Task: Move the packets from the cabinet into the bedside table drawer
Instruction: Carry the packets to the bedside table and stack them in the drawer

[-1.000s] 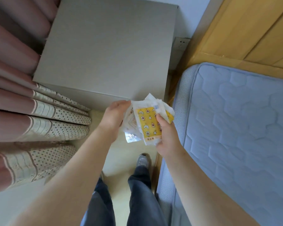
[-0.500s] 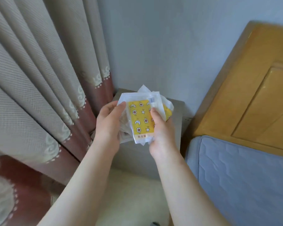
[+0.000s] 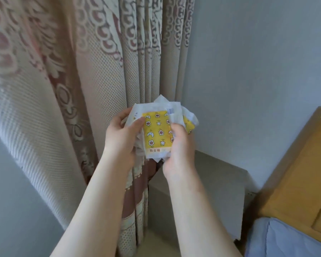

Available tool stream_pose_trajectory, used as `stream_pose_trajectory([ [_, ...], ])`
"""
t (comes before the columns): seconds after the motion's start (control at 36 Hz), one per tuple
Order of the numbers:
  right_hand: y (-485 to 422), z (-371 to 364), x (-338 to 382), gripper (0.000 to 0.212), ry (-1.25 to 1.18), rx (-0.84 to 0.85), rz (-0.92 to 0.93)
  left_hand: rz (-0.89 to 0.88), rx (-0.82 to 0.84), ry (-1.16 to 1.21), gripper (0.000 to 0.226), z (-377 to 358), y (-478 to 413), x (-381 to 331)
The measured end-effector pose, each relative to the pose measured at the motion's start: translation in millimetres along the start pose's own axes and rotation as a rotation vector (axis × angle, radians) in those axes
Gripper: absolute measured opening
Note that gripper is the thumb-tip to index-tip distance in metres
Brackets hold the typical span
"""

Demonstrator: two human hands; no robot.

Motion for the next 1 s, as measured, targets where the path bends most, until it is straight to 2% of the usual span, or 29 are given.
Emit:
stream_pose_trajectory([
  [0.14, 18, -34, -38, 0.028, 0.103, 0.103, -0.118, -0.099, -0.156, -0.024, 0.028, 51, 21, -37],
  [0.31, 61, -76, -112, 0.022, 0.241, 0.278, -0.331, -0.205, -0.432, -0.051, 0.029, 137, 71, -79],
  [0.47, 144, -117, -203, 0.015, 0.35, 0.475, -0.526, -0.331, -0.706, -0.053, 0.03, 238, 153, -131],
  [0.56, 198, -139, -246, 0.018, 0.378, 0.583, -0.621, -0.393, -0.825, -0.057, 0.029, 284, 199, -164],
  [0.67, 298, -177, -312, 0.021, 0.416, 0.778, -0.739, -0.51, -0.985, -0.034, 0.028, 357, 275, -222],
  [0.86, 499, -208, -428, 0.025, 0.512, 1.019, -0.942, -0.623, -1.235, -0.151, 0.028, 476, 441, -328],
  [1.0, 643, -207, -489, 0.021, 0.648, 1.24, -0.985, -0.686, -1.411, -0.182, 0.02, 530, 574, -382],
])
Point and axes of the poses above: each hand's wrist, its own y-axis away from the middle knuckle, its own z-axis out of the back of the hand, x = y × z, the point moved 9 cm from there along -y, towards the middle knuckle, and after that the axes turned 12 degrees about -z, right-handed, at the moved point
